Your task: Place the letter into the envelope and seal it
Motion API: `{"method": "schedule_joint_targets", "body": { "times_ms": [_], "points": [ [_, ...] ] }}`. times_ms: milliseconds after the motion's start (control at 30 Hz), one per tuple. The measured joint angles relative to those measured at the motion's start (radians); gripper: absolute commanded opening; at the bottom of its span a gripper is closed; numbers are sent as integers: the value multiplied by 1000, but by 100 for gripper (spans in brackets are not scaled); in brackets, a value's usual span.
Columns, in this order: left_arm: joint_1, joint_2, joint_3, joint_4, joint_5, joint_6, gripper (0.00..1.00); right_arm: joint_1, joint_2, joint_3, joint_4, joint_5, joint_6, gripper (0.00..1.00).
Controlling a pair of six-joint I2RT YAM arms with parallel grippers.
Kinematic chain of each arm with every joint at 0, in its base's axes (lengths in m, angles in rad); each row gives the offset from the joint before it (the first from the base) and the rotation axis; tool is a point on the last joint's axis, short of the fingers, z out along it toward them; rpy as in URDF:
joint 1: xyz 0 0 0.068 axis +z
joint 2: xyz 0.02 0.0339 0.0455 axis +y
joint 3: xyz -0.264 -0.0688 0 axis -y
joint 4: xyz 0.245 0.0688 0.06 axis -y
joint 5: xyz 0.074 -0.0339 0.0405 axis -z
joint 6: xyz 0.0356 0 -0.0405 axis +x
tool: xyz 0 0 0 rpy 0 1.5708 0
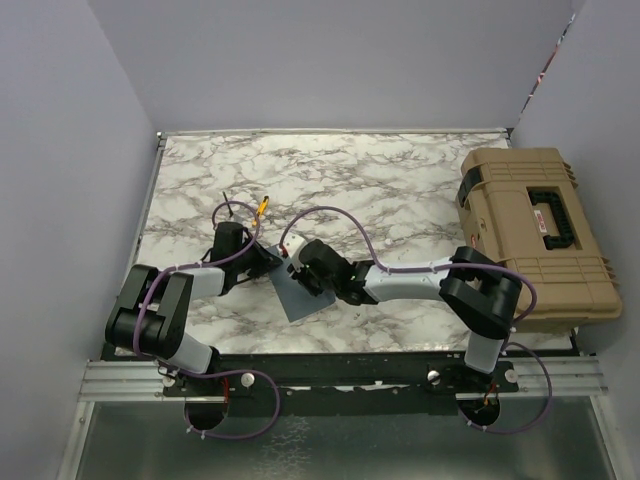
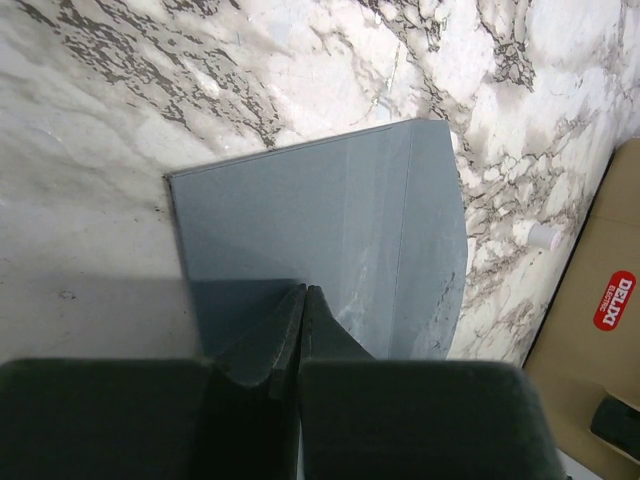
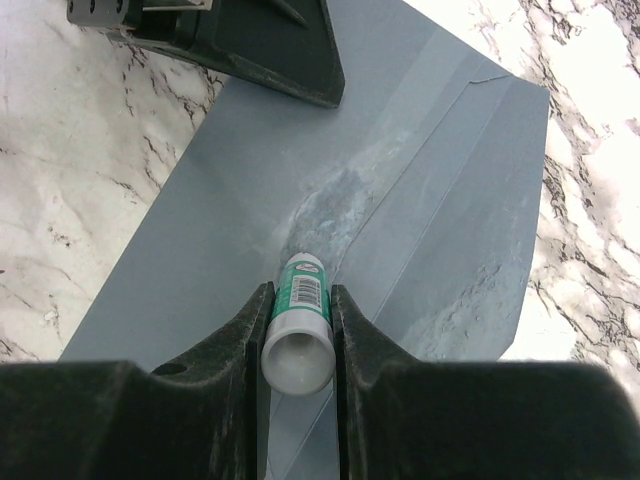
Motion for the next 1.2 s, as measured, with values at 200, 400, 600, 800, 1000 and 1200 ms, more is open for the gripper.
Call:
{"method": "schedule_joint_targets", "body": {
  "times_ms": [200, 400, 600, 800, 1000, 1200],
  "points": [
    [2, 0, -9, 16, 3, -3, 0, -6, 39, 49, -10, 9, 29, 1],
    [4, 4, -11, 24, 11, -2, 0, -32, 128, 171, -32, 23, 68, 0],
    [5, 8, -11, 27, 19, -2, 0, -38, 142, 196, -56, 18, 92, 1],
    [5, 23, -6, 40, 27, -2, 0, -29, 66, 119, -94, -10, 108, 1],
    [5, 35, -2, 55, 35, -2, 0, -26, 41, 100, -124, -43, 116, 0],
    [7, 43, 2, 62, 39, -2, 0, -49, 82, 155, -139, -41, 137, 1]
  ]
}}
